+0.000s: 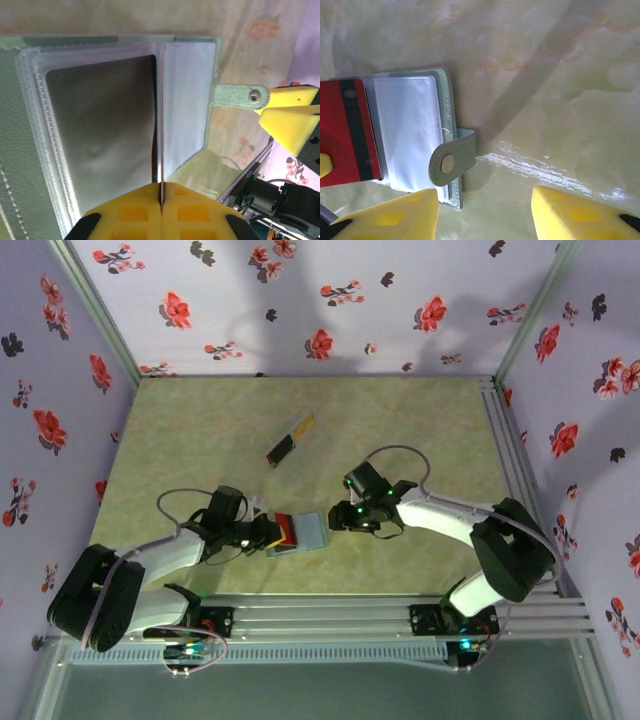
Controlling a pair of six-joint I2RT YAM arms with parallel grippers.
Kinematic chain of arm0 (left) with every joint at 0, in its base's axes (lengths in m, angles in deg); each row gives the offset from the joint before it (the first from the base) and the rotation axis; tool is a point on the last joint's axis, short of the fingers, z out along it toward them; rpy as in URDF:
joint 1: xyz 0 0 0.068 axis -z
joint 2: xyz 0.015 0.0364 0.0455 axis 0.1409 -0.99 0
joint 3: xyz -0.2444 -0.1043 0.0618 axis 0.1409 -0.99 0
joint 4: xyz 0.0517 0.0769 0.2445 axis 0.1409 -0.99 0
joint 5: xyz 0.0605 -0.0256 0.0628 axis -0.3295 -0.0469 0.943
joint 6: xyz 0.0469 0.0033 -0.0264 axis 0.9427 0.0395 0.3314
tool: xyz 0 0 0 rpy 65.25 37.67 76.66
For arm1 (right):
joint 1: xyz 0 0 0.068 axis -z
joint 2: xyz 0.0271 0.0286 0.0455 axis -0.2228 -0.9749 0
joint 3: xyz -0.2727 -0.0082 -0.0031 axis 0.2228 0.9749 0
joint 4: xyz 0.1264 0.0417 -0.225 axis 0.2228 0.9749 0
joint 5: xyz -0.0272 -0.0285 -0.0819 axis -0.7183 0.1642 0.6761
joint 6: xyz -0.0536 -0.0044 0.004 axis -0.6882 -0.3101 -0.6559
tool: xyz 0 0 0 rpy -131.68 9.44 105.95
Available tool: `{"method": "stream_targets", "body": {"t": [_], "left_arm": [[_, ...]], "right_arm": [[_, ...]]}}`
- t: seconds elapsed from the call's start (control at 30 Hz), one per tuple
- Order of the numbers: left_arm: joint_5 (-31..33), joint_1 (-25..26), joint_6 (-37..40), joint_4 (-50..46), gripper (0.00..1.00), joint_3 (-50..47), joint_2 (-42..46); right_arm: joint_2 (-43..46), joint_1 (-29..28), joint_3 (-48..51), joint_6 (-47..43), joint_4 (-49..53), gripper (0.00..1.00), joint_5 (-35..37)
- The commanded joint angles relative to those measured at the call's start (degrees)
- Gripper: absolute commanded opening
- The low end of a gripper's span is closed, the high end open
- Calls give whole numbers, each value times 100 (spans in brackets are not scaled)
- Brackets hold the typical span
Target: Put the credit cards into the card holder
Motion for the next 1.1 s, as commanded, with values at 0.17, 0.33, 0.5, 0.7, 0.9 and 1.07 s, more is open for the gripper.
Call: {"method": "stream_targets", "body": {"t": [0.17,0.33,0.5,0.7,0.9,1.07], "left_arm": [[-389,-56,231,438,0,-13,-319],[-521,-58,160,743,0,-109,-423],[-503,-64,137,822,0,-201,-462],[-471,-63,255,567,0,-150,-577],[-530,-64,306,534,0,-151,-610],[-686,-65,386,579,0,-84,-808]], "right_arm": [[-131,-26,161,61,-377,51,66],[-147,-30,245,48,-492,50,29],[-140,-36,308,94,-655,46,-78],[-184,-44,300,119,-671,44,-75],[-236,-51,358,157,-771,43,-76],[-383,-89,352,161,-887,42,-132]]}}
